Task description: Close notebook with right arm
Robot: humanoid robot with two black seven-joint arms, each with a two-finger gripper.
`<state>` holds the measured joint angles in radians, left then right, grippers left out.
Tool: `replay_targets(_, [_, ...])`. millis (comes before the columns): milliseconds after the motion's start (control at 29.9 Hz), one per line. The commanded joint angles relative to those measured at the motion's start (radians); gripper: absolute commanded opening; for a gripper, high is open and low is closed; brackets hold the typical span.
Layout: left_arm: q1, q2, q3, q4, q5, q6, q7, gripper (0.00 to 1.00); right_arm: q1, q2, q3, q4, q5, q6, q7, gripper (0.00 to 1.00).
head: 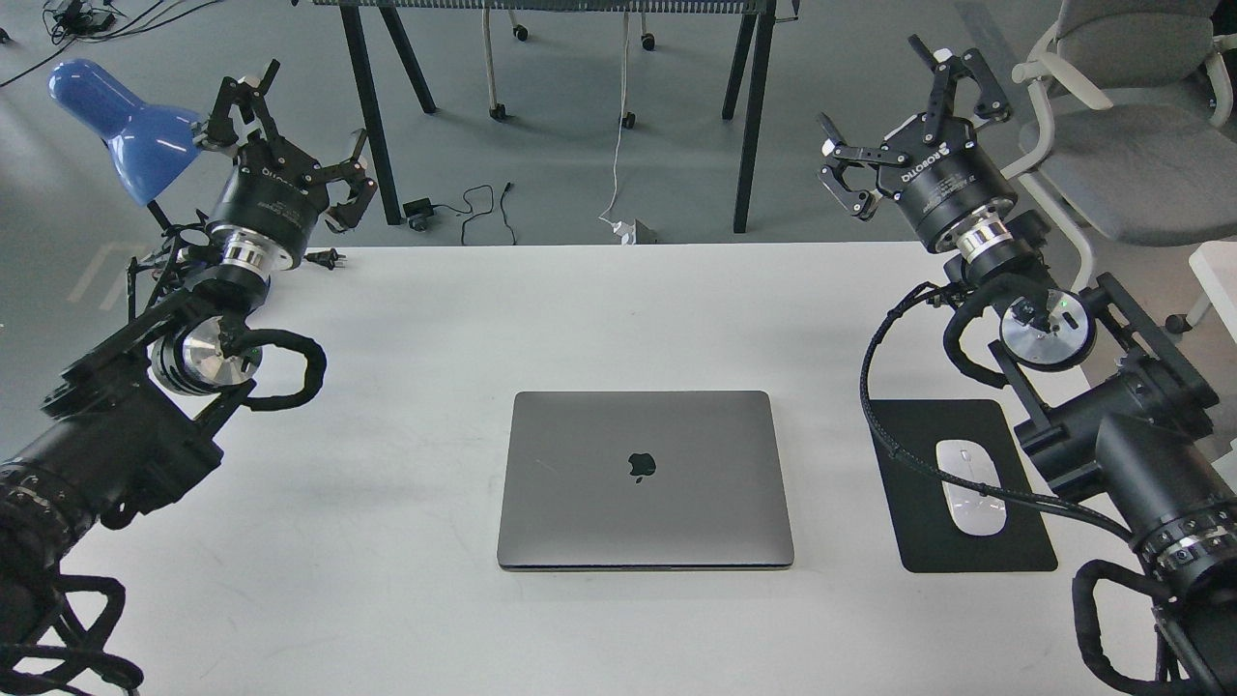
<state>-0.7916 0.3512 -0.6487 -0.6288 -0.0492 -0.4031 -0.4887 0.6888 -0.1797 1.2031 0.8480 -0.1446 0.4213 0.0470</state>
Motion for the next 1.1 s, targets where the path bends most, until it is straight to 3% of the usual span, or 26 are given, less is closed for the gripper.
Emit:
replay_targets(0, [0.0, 0.0, 0.0, 0.0, 0.0, 0.0, 0.0, 1.0, 0.001, 0.006, 0.033, -0.006, 0.0, -0.035, 0.021, 1.0])
replay_targets(100, [0.0, 0.0, 0.001, 0.001, 0.0, 0.0, 0.0, 1.0, 0.006, 0.006, 0.018, -0.003, 0.002, -0.117, 0.017, 1.0])
replay_targets(234, [0.0, 0.0, 0.0, 0.0, 0.0, 0.0, 0.0, 1.0, 0.011, 0.008, 0.013, -0.001, 0.002, -0.151, 0.016, 1.0])
replay_targets(1071, [0.0, 0.0, 0.0, 0.001, 0.0, 0.0, 0.0, 1.0, -0.022, 0.009, 0.015, 0.065, 0.005, -0.079, 0.014, 1.0])
